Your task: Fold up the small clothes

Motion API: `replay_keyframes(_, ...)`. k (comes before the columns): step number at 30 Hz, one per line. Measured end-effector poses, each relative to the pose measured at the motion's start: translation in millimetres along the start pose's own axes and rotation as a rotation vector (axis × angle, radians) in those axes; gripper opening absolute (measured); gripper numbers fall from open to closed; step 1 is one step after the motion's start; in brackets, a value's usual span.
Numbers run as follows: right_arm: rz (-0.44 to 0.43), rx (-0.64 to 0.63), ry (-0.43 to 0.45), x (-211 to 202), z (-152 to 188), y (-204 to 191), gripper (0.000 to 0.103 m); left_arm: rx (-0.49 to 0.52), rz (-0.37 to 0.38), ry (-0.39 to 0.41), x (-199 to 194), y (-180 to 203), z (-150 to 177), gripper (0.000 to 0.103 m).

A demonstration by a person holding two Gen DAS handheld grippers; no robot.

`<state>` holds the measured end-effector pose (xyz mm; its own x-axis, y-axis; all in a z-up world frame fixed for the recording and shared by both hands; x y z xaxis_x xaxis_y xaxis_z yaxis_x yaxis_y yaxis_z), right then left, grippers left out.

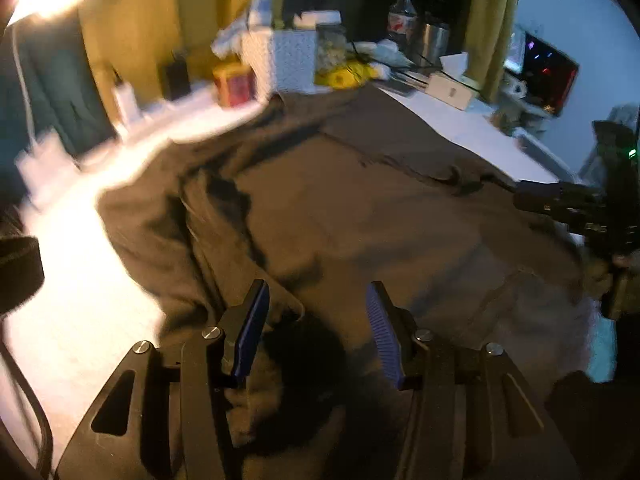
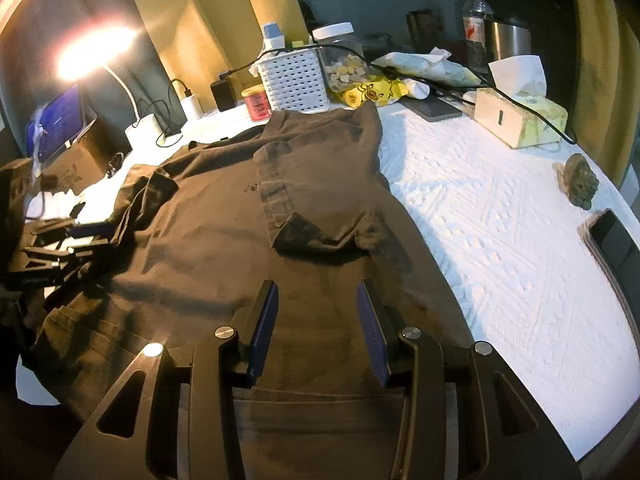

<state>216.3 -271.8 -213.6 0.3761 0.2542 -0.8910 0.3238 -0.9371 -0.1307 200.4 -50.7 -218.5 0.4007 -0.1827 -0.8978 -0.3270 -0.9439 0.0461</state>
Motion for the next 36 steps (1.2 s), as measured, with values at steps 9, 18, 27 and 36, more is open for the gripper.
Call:
replay_keyframes(9, -0.010, -0.001, -0.001, 4.1, -0.8, -0.1, 0.043, -0.154, -0.066, -0.047, 24.0, -50.1, -22.0, 0.050)
replay_keyframes(18, 0.002, 0.032, -0.002, 3.5, -0.1, 10.9, 0.043, -0.197, -0.017, -0.070, 44.2, -59.1, -30.4, 0.016)
replay_keyframes(27, 0.009, 0.052, -0.011, 7.9, -3.5, 20.7, 0.043, 0.017, 0.055, -0.030, 37.2, 2.3, -41.4, 0.008)
replay_keyframes(36, 0.033, -0.011, -0.020, 15.3, -27.1, 22.2, 0.043, -0.123, 0.027, 0.002, 2.5, -53.8, -38.4, 0.065)
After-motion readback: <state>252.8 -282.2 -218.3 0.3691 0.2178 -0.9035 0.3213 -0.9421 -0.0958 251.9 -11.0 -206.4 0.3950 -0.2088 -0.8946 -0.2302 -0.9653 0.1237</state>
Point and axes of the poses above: each gripper's, at about its wrist camera, not at the fingertips, and x roughly the way its jaws point, y to its right, z to its underside, the point moved 10 cm from there along x, roughly the way its jaws point, and after that the axes turned 15 degrees about -y, right-handed, at the moved point
